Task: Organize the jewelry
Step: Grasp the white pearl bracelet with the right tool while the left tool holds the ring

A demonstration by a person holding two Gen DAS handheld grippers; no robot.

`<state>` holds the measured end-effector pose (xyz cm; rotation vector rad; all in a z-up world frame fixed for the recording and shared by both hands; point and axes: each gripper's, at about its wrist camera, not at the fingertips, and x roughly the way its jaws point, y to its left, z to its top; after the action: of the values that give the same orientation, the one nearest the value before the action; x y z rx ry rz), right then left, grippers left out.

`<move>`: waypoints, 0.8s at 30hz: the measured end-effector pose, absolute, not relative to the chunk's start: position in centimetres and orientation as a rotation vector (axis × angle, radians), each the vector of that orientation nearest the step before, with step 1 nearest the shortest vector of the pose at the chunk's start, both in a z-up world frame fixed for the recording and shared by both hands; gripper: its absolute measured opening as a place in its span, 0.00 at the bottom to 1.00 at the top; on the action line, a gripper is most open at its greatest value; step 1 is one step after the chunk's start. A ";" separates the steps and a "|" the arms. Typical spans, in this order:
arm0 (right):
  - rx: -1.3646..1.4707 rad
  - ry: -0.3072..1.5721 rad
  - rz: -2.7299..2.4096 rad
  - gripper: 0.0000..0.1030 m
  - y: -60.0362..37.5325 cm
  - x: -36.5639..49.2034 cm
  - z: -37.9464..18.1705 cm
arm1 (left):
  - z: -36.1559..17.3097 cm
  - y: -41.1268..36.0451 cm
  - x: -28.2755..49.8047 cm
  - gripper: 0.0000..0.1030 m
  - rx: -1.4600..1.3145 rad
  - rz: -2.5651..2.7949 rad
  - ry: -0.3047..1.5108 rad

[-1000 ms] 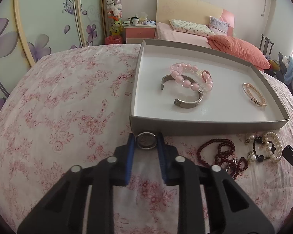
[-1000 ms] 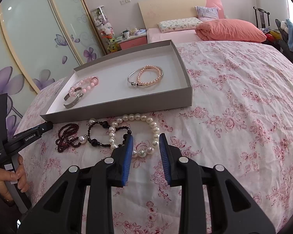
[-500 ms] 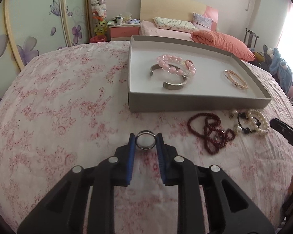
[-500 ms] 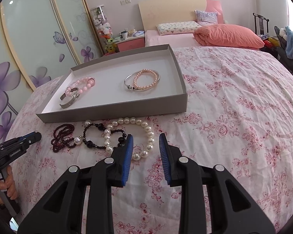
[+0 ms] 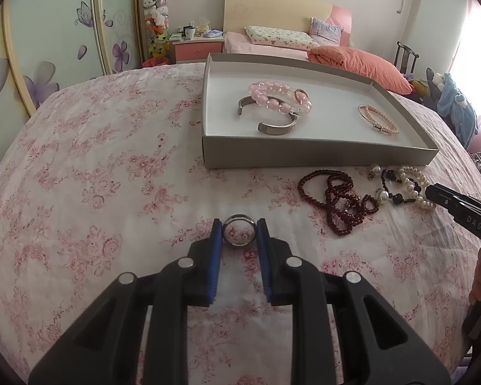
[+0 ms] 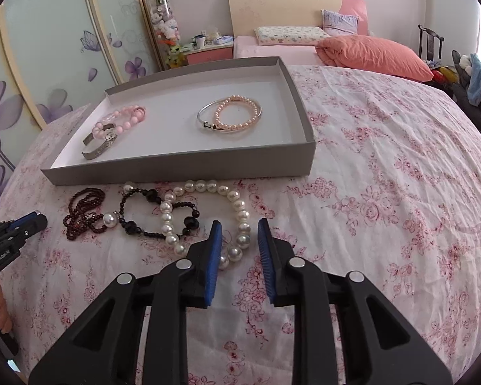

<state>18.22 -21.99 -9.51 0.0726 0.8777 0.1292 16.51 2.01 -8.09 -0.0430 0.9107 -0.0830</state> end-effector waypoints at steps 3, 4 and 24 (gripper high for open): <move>0.062 0.880 0.121 0.16 -22.0 18.2 -9.6 | -8.1 2.0 16.5 0.21 -0.043 -0.082 0.904; 0.057 0.880 0.117 0.16 -22.0 18.2 -9.6 | -8.2 2.0 16.4 0.21 -0.043 -0.082 0.902; 0.089 0.751 0.185 0.10 -22.0 17.2 -7.7 | -8.2 2.0 16.2 0.21 -0.046 -0.081 0.895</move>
<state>17.22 -22.04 -7.70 0.0892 0.7510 0.1850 16.19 2.04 -8.24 -0.0464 0.8946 -0.0813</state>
